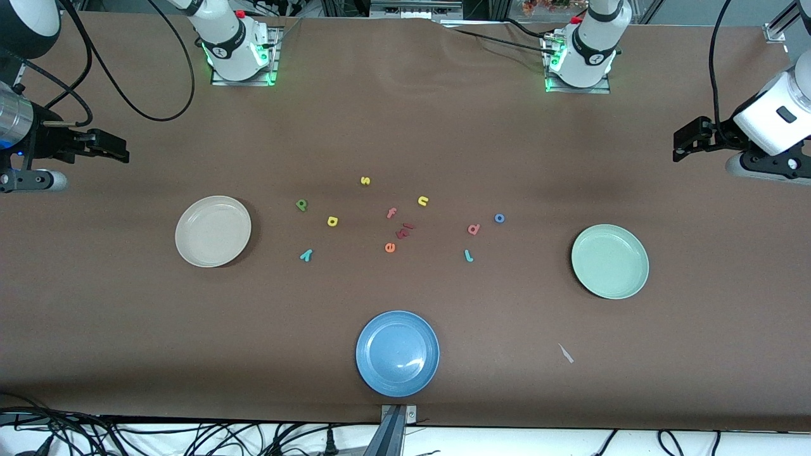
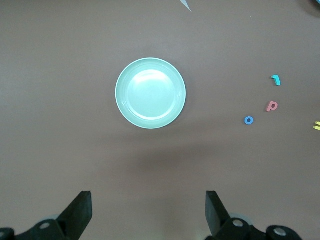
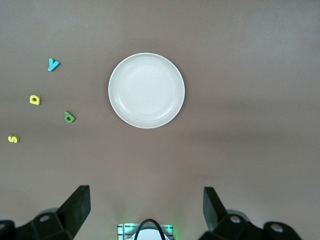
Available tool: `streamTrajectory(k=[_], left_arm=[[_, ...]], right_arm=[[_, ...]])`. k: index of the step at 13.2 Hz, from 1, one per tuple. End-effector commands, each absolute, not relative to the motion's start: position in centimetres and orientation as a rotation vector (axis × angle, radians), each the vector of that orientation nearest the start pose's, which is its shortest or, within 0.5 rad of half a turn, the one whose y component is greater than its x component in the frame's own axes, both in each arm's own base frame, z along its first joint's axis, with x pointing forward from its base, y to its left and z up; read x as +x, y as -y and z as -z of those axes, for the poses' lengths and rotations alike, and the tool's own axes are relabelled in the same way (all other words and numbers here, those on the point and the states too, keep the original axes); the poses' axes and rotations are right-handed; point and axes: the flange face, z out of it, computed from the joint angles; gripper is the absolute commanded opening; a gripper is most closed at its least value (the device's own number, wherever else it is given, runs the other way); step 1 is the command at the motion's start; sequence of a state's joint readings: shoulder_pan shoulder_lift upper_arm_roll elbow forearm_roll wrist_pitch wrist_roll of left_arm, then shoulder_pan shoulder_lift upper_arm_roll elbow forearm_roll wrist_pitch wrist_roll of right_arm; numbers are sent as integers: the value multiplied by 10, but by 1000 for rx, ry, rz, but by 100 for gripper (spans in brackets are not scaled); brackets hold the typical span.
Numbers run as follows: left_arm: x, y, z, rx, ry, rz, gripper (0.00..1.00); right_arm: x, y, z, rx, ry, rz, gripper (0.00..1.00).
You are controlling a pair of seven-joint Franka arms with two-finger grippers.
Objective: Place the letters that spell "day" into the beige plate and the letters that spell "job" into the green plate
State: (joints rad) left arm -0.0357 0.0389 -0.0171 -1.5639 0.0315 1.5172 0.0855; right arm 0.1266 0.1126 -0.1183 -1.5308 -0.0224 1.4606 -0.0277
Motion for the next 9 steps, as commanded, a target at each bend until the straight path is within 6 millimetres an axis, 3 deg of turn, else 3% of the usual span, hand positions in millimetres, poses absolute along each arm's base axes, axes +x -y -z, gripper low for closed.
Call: streamTrajectory(k=[1,4,9], left_arm=[[562,28,-601,-3088,-212,-148,100],[571,33,-592,-3088,-226,-138,100],[570,34,-596,-3104,-227,-120,100]], right_arm=[[574,-3,-575,-3171,65,-305,100],[574,-4,-575,-3169,65,-305,100],[574,-3,-575,-3171,65,-305,100]])
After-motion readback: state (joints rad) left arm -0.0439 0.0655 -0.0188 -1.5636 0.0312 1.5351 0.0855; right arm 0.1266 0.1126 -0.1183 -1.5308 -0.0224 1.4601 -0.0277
